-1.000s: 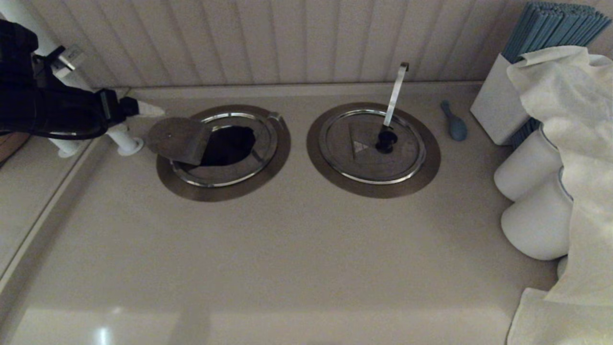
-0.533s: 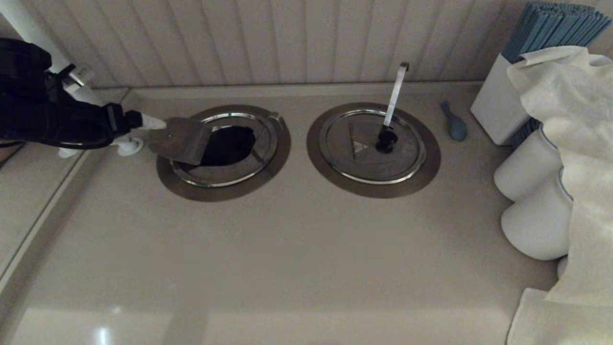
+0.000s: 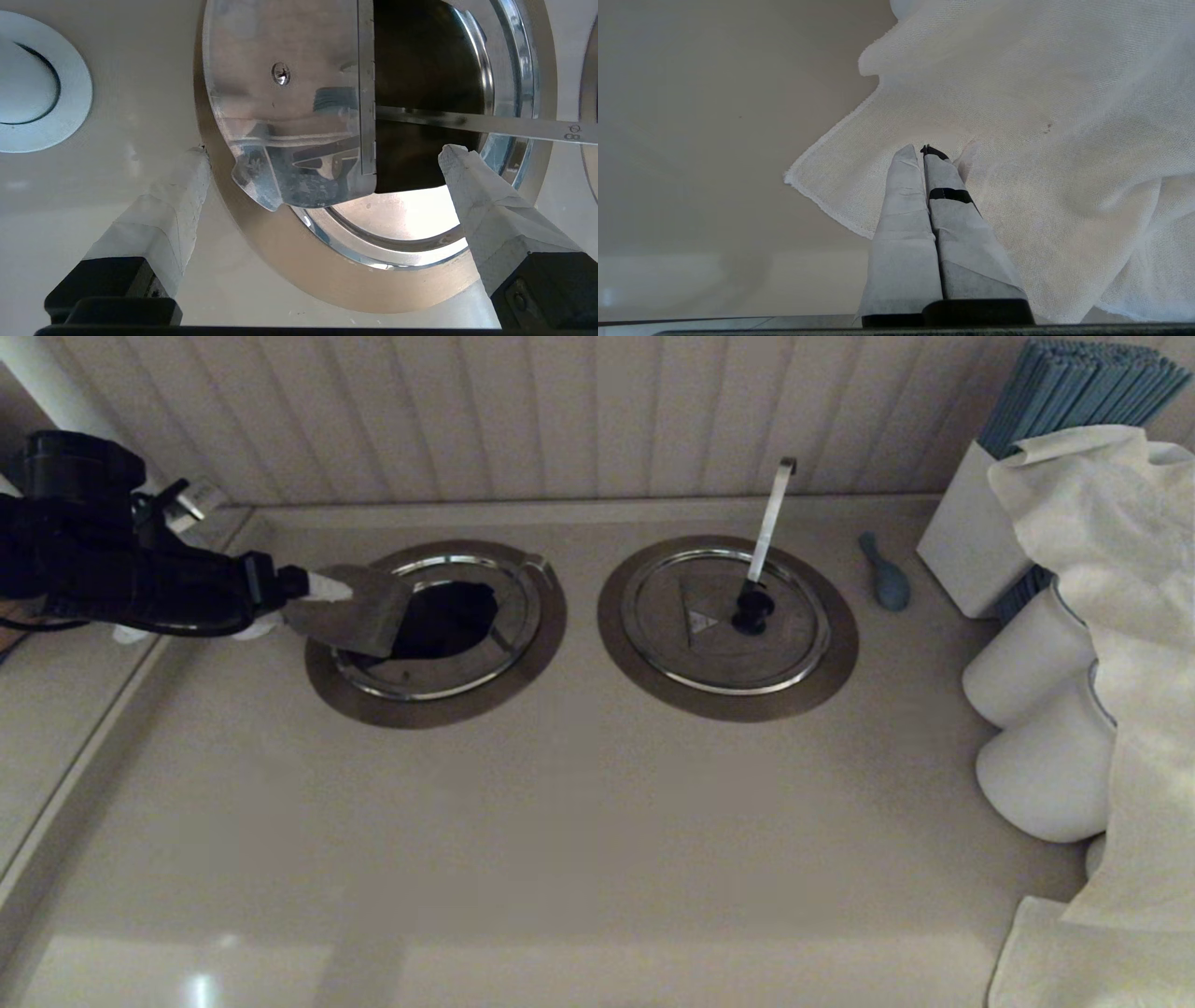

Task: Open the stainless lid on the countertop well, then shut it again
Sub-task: Close the lid

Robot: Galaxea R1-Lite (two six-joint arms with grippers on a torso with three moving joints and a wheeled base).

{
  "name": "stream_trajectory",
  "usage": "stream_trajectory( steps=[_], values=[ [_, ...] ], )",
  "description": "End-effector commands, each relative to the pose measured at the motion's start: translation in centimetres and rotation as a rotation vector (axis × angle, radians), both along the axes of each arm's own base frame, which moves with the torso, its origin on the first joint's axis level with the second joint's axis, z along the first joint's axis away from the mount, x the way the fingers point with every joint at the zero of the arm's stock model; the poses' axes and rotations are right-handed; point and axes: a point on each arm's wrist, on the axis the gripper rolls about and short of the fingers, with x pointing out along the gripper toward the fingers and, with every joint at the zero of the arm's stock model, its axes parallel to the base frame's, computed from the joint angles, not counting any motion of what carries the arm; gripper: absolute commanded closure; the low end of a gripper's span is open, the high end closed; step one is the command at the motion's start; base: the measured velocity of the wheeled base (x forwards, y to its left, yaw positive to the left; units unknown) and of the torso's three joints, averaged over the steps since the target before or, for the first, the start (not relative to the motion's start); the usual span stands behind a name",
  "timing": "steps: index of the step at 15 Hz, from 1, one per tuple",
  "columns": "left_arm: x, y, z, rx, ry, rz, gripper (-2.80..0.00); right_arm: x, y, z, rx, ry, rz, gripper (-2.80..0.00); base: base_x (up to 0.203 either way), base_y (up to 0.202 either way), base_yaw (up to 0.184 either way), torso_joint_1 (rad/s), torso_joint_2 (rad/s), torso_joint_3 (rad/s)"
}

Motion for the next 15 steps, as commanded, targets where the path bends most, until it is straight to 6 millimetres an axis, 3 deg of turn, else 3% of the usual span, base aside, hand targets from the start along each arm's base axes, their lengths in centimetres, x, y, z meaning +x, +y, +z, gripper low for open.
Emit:
stream_trajectory(
  steps=[1,15],
  values=[
    [0.2,-0.2,-0.1,-0.005,0.005,-0.007,-2.8,0.0,0.0,0.0,0.0,0.0,0.001,0.0,0.0,0.0,0.0,0.0,0.0,0.0],
    [-0.8,-1.7,1.5,-0.039,-0.032,-0.027,-2.8,0.0,0.0,0.0,0.001,0.001,0.0,0.0,0.0,0.0,0.0,0.0,0.0,0.0]
  ],
)
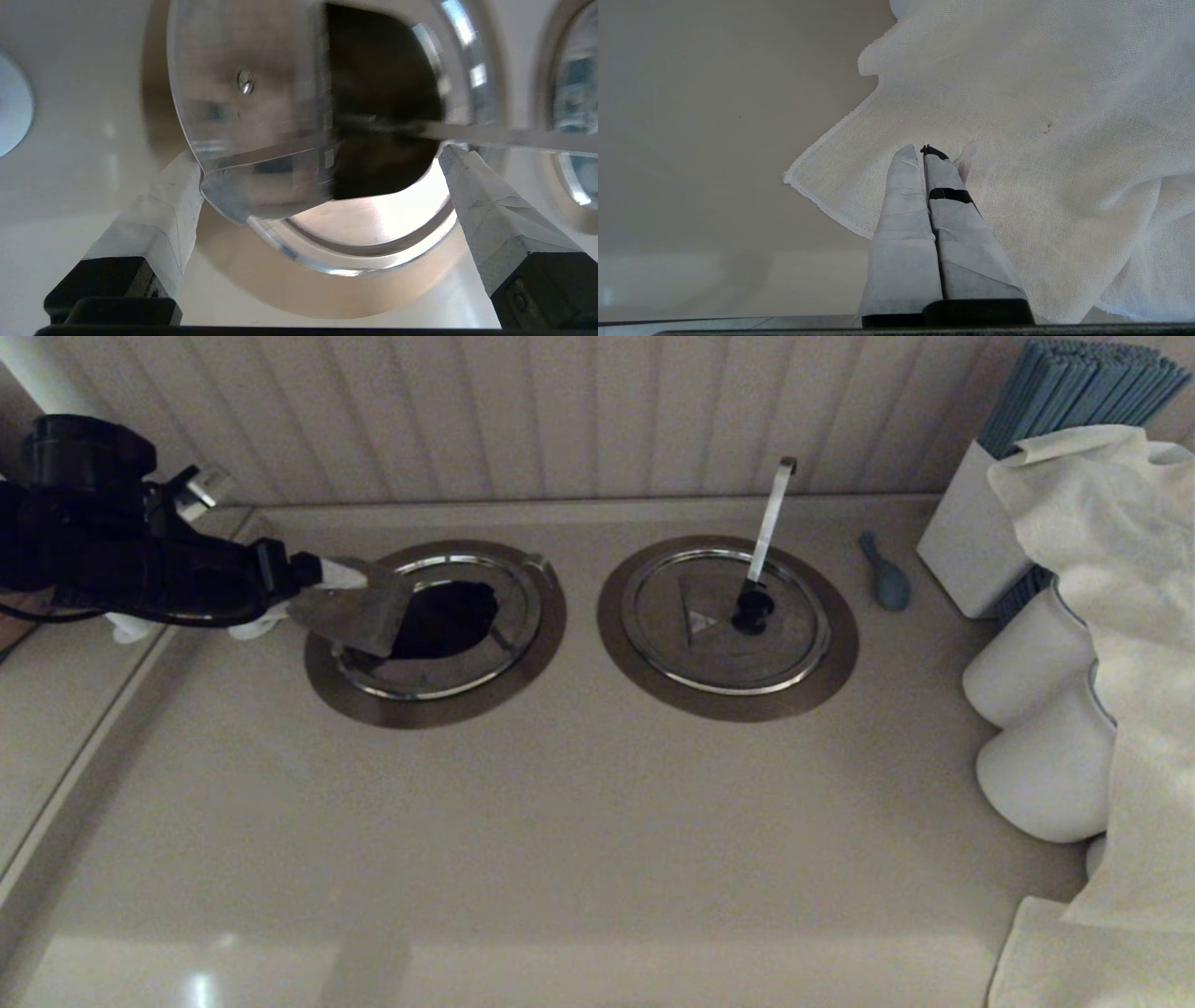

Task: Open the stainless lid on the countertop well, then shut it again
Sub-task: Close the lid

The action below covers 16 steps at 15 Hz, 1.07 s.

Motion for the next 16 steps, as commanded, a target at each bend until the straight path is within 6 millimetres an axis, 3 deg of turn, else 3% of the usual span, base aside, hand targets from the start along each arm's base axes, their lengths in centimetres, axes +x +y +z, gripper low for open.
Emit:
stream_trajectory(
  steps=[1,7,16],
  values=[
    [-0.6,-0.2,0.7,-0.011,-0.018,-0.002,-2.8,0.0,0.0,0.0,-0.001,-0.001,0.001,0.0,0.0,0.0,0.0,0.0,0.0,0.0],
    [-1.6,-2.0,2.0,-0.048,-0.051,-0.03,-2.8,0.0,0.0,0.0,-0.001,-0.001,0.001,0.0,0.0,0.0,0.0,0.0,0.0,0.0],
    [-1.9,-6.3,1.1,-0.048,-0.023,-0.148,-2.8,0.0,0.0,0.0,-0.001,0.001,0.002,0.0,0.0,0.0,0.0,0.0,0.0,0.0]
  ],
)
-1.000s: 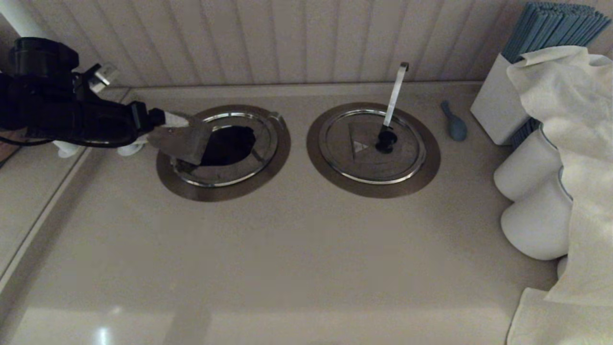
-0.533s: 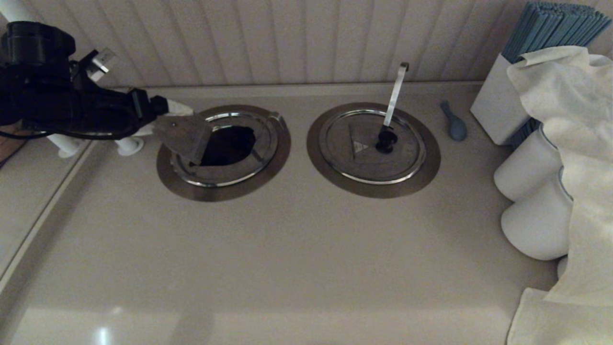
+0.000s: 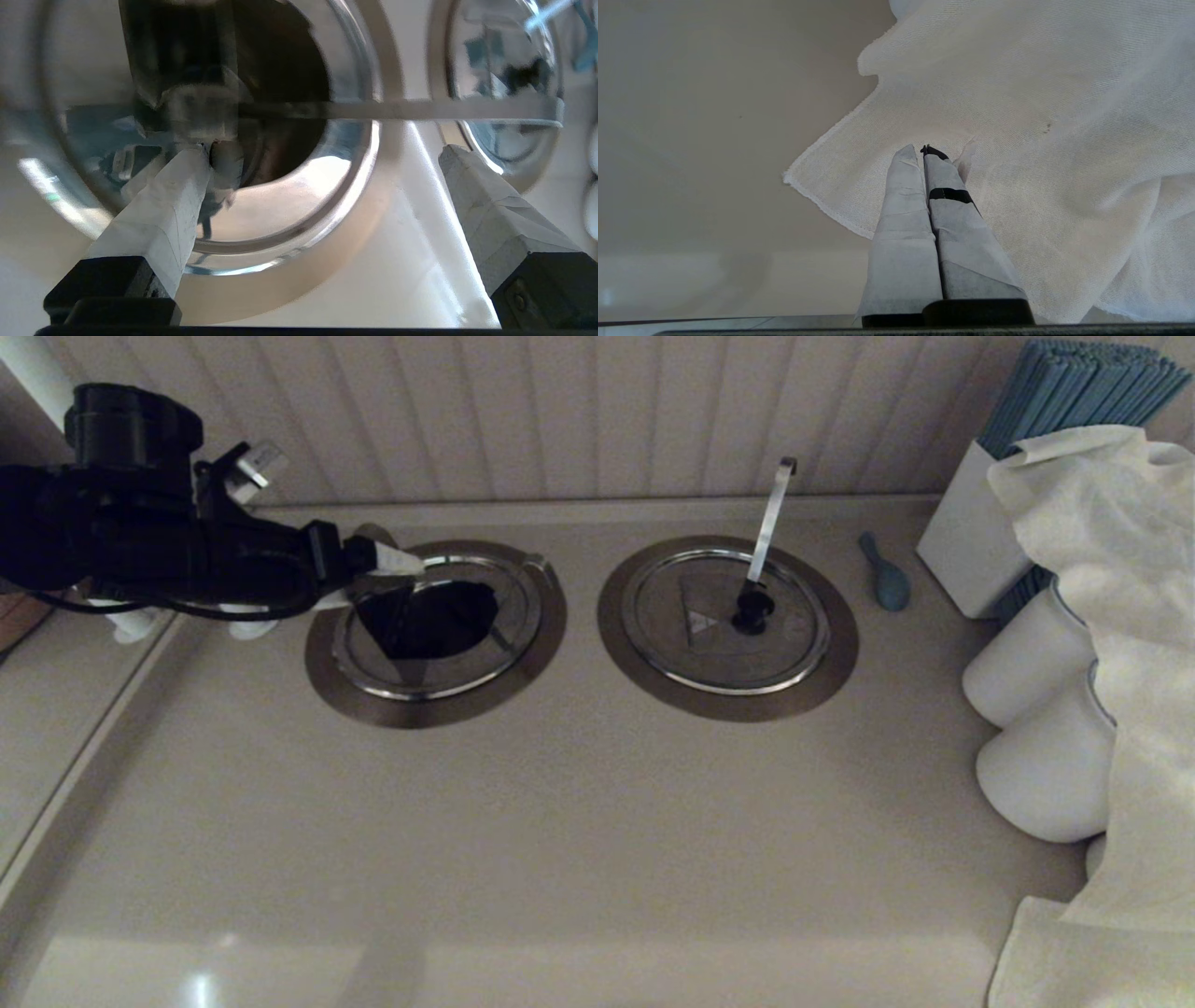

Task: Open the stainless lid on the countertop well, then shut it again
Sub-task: Close the lid

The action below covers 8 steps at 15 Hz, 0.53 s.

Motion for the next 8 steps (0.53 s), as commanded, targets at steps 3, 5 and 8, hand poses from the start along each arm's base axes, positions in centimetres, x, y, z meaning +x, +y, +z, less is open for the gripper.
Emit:
stream_trajectory(
  steps=[3,5,8],
  values=[
    [-0.5,-0.9,0.1,-0.002,0.0,-0.028,-2.8,0.0,0.0,0.0,0.0,0.0,0.0,0.0,0.0,0.0,0.0,0.0,0.0,0.0],
    [-0.8,-2.1,-0.2,0.002,0.011,-0.062,-2.8,0.0,0.0,0.0,0.001,0.001,0.0,0.0,0.0,0.0,0.0,0.0,0.0,0.0],
    [-1.0,-3.5,-0.6,0.006,0.016,-0.1,-2.8,0.0,0.0,0.0,0.001,0.003,0.0,0.0,0.0,0.0,0.0,0.0,0.0,0.0]
  ],
)
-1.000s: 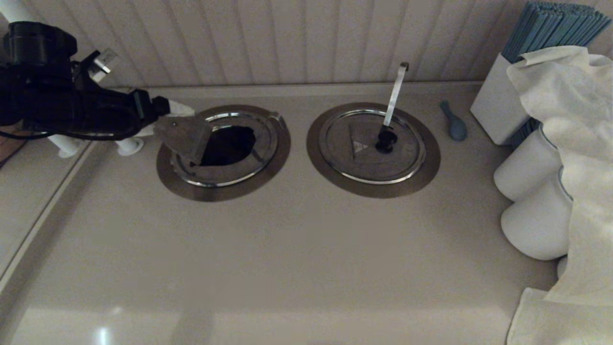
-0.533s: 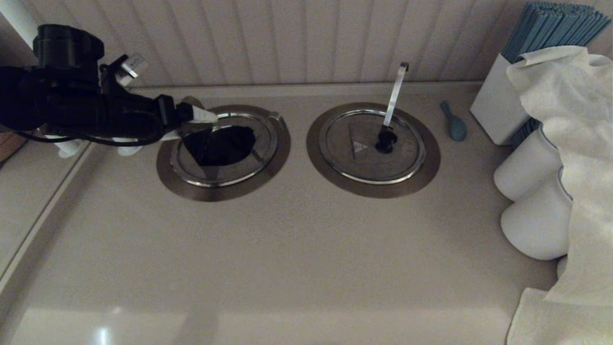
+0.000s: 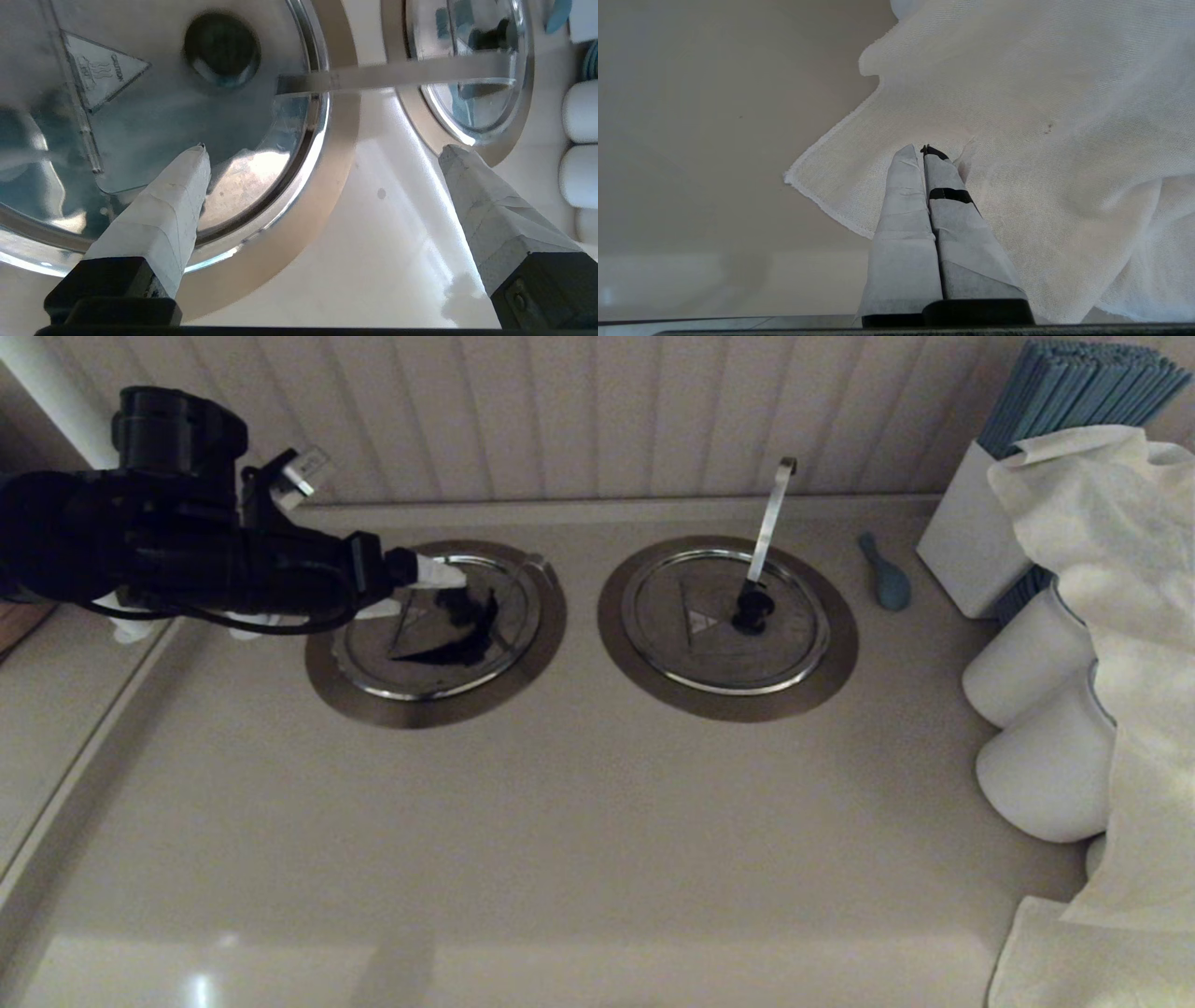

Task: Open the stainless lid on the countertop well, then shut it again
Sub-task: Close the lid, then put the spoon in the groove

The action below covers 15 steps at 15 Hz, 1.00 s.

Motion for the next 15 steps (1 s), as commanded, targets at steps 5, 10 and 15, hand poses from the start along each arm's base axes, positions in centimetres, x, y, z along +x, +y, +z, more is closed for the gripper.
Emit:
stream_trajectory(
  steps=[5,10,15],
  values=[
    [-0.8,-2.0,-0.2,0.002,0.01,-0.062,-2.8,0.0,0.0,0.0,-0.001,0.0,0.0,0.0,0.0,0.0,0.0,0.0,0.0,0.0],
    [0.1,-1.7,0.2,0.031,-0.071,0.047,-2.8,0.0,0.0,0.0,0.0,0.002,0.001,0.0,0.0,0.0,0.0,0.0,0.0,0.0],
    [2.0,-1.7,-0.6,0.063,-0.116,0.158,-2.8,0.0,0.0,0.0,0.0,0.001,0.0,0.0,0.0,0.0,0.0,0.0,0.0,0.0]
  ],
)
